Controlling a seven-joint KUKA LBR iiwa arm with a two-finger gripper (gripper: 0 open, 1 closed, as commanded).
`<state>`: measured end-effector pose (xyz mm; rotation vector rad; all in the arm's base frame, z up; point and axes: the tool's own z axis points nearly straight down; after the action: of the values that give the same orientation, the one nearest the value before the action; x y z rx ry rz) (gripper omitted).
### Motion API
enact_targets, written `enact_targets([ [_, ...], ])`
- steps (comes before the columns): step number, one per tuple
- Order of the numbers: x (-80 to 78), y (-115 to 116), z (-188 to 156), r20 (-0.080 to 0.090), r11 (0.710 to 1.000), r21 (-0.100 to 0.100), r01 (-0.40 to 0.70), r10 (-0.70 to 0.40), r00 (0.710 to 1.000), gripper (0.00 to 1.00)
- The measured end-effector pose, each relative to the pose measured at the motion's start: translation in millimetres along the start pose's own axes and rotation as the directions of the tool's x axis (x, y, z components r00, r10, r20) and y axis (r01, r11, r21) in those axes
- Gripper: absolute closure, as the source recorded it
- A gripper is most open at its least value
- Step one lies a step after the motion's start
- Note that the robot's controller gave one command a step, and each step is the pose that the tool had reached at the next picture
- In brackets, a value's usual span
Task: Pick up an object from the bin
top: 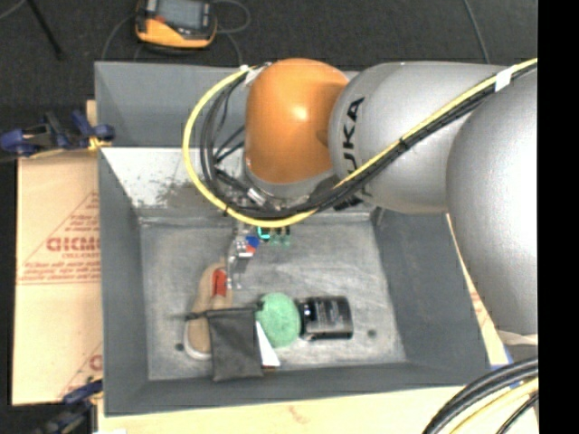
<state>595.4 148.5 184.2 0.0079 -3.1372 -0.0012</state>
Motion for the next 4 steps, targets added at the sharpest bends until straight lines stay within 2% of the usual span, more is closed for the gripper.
enact_targets([
  [1, -1.8, -1, -5, 0.008, 1.0, -0.001, -0.003, 0.003, 1.0, 0.0],
  [2, 29.6, 2, 28, 0.011, 0.998, 0.001, 0.07, -0.07, 0.997, 0.0],
  [3, 44.1, -17, 101, 0.017, 0.963, -0.001, 0.27, -0.27, 0.963, 1.0],
  [4, 44.0, -17, 101, 0.017, 0.963, -0.001, 0.27, -0.27, 0.963, 1.0],
])
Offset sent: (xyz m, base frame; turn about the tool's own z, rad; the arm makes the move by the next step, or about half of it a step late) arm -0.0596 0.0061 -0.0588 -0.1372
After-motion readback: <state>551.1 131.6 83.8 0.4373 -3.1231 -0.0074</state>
